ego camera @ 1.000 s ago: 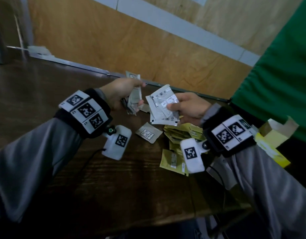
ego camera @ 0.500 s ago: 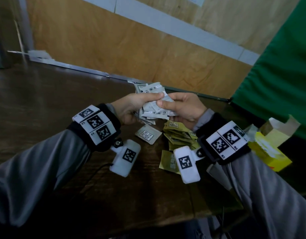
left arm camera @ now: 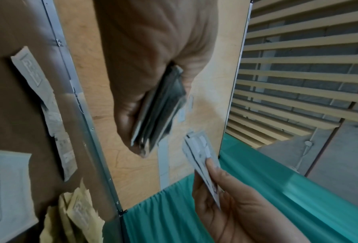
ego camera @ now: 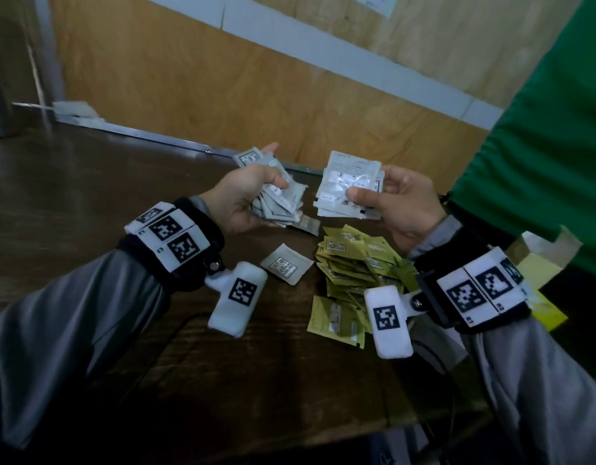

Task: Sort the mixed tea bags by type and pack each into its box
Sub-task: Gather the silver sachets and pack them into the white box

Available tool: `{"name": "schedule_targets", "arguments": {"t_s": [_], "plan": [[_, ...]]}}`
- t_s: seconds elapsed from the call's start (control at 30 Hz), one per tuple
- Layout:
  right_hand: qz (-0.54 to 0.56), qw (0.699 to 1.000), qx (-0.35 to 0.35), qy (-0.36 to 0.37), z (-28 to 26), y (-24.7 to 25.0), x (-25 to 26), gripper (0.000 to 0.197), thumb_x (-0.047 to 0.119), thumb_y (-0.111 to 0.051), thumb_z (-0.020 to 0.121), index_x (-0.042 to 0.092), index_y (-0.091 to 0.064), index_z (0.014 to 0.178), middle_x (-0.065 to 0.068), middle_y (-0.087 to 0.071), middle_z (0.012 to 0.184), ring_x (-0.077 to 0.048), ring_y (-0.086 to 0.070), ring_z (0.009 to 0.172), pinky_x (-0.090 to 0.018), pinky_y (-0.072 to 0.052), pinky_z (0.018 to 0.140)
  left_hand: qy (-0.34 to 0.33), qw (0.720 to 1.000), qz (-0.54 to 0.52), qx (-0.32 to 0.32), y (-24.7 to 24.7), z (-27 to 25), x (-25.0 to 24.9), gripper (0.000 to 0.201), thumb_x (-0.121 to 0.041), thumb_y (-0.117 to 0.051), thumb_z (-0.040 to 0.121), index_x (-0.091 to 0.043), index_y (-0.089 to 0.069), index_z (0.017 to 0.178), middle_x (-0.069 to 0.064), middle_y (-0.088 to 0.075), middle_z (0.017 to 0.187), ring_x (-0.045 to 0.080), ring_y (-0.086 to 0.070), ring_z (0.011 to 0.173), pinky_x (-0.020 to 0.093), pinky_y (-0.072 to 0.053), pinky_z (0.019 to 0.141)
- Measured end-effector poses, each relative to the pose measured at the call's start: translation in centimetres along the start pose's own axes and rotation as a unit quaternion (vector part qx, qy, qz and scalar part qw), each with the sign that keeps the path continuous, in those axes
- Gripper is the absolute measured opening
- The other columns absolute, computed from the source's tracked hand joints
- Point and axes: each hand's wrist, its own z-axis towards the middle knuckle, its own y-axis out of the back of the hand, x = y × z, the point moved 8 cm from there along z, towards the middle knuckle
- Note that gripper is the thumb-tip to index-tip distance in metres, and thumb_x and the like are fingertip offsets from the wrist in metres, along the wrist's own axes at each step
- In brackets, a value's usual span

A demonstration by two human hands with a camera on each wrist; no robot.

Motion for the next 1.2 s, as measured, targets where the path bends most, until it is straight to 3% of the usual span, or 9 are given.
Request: {"name": "schedule_targets", "arguments": {"t_s": [0.13,0.23,0.43,0.6,0.7,0.8,0.9,1.1,1.2], "plan": [[0.023,0.999,0.028,-0.008,-0.4,-1.0,0.1,0.029,-0.007,-0.059,0.085,-0.001,-0.060,0.113,-0.006,-0.070,0.087,-0.015,-0.069,0.069,-0.033,-0.060,0.064,0.033,0.999,-0.019,0.006,-0.7,-0.3,1.1,0.036,0.006,-0.028,0.086,-0.019,-0.049,0.101,0.014,-0.052,0.103,0.034,-0.059,0.097,0.049,-0.057,0.056],[0.047,0.997,0.049,-0.040,-0.5,-1.9,-0.4,0.031,-0.009,-0.052,0.089,-0.001,-0.057,0.119,-0.009,-0.067,0.090,-0.019,-0.066,0.075,-0.033,-0.059,0.061,0.039,0.996,-0.074,0.021,-0.9,-0.1,1.3,0.037,0.009,-0.022,0.080,-0.017,-0.043,0.095,0.016,-0.049,0.117,0.035,-0.056,0.108,0.052,-0.056,0.071],[0.052,0.997,0.032,-0.045,-0.2,-2.6,-1.0,0.031,-0.006,-0.049,0.092,0.002,-0.053,0.122,-0.007,-0.065,0.094,-0.019,-0.064,0.078,-0.031,-0.058,0.065,0.032,0.999,0.006,0.031,-1.2,-0.3,1.4,0.042,-0.005,-0.038,0.090,-0.014,-0.044,0.131,0.015,-0.063,0.096,0.019,-0.050,0.053,0.028,-0.051,0.051],[0.024,0.998,-0.050,0.033,0.1,-1.6,0.1,0.021,-0.006,-0.058,0.086,0.006,-0.061,0.102,-0.011,-0.067,0.098,-0.026,-0.067,0.088,-0.044,-0.058,0.074,0.060,0.997,-0.055,0.014,-1.2,-0.6,1.9,0.023,0.000,-0.037,0.091,-0.012,-0.052,0.105,0.016,-0.064,0.095,0.020,-0.062,0.067,0.035,-0.055,0.075],[0.035,0.999,-0.033,0.008,-0.1,-2.5,-0.5,0.014,-0.006,-0.060,0.085,0.008,-0.062,0.087,-0.011,-0.067,0.090,-0.021,-0.067,0.076,-0.039,-0.060,0.068,0.045,0.997,0.000,0.064,-2.0,-0.9,1.7,0.026,-0.016,-0.040,0.095,-0.004,-0.062,0.096,0.015,-0.070,0.086,0.022,-0.068,0.063,0.028,-0.058,0.065],[0.034,0.999,-0.026,-0.027,-0.2,-3.1,-1.4,0.012,-0.005,-0.063,0.084,0.005,-0.061,0.091,-0.012,-0.067,0.088,-0.020,-0.066,0.072,-0.034,-0.059,0.062,0.026,0.999,0.019,0.043,-1.6,-0.3,1.4,0.034,-0.029,-0.049,0.096,-0.003,-0.061,0.115,0.015,-0.070,0.098,0.025,-0.069,0.074,0.035,-0.059,0.067],[0.022,0.999,-0.030,-0.035,-0.2,-2.8,-1.5,0.011,0.001,-0.062,0.087,0.010,-0.056,0.088,-0.008,-0.066,0.083,-0.021,-0.067,0.071,-0.028,-0.059,0.053,0.018,0.999,-0.012,-0.033,-0.1,0.1,1.3,0.041,-0.007,-0.052,0.094,-0.012,-0.048,0.135,0.016,-0.066,0.113,0.025,-0.068,0.077,0.035,-0.059,0.053],[-0.071,0.981,-0.115,0.138,0.2,-0.1,2.9,0.018,0.013,-0.071,0.081,0.024,-0.059,0.073,0.003,-0.067,0.090,-0.019,-0.069,0.083,-0.037,-0.060,0.067,-0.016,0.997,0.014,-0.068,0.5,-0.1,0.8,0.037,0.003,-0.055,0.090,-0.010,-0.056,0.124,0.015,-0.069,0.092,0.023,-0.069,0.058,0.034,-0.057,0.044],[-0.219,0.937,-0.035,0.270,0.3,-1.9,4.6,0.022,0.009,-0.076,0.074,0.030,-0.069,0.072,0.005,-0.067,0.101,-0.012,-0.063,0.094,-0.023,-0.052,0.084,-0.001,0.999,0.040,-0.009,-0.7,-0.6,0.5,0.021,0.000,-0.049,0.094,-0.011,-0.058,0.109,0.009,-0.071,0.072,0.018,-0.068,0.050,0.029,-0.055,0.042]]}}
